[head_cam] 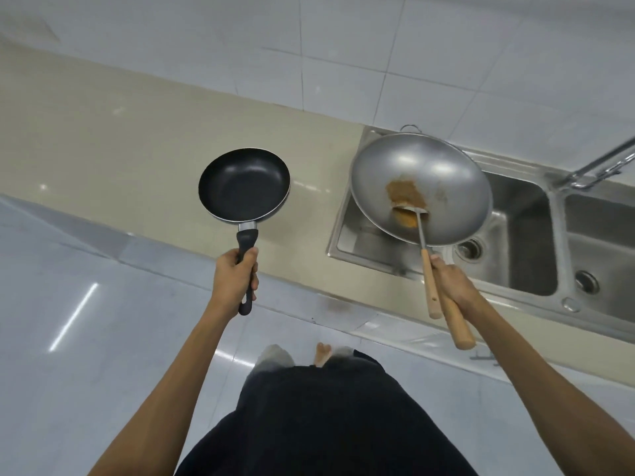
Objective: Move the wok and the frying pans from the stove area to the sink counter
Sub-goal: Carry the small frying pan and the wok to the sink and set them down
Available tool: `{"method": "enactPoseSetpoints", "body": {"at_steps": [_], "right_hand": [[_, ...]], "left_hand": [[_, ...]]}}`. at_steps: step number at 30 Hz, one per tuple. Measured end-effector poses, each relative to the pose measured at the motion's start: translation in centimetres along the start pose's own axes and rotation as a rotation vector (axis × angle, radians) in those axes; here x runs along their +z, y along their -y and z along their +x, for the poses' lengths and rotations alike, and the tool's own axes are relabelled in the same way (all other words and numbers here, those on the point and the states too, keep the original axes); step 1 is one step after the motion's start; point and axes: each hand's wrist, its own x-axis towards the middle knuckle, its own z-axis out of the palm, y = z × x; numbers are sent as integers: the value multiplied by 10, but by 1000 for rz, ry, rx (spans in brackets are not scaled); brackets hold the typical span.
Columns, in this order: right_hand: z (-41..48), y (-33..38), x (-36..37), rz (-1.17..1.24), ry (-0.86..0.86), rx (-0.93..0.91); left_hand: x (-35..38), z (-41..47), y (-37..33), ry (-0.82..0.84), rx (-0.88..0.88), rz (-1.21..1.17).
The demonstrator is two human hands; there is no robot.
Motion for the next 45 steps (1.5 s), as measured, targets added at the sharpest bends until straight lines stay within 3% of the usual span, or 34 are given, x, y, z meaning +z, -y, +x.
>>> {"method": "enactPoseSetpoints", "body": {"at_steps": [12, 21, 45], "right_hand": [[3, 64, 57, 122, -98, 80], [16, 76, 78, 144, -177, 145], [35, 80, 94, 235, -156, 241]], "left_hand": [[-48, 137, -32, 207, 27, 93], [-55, 218, -47, 276, 20, 192], [-14, 290, -47, 184, -46, 297]]}}
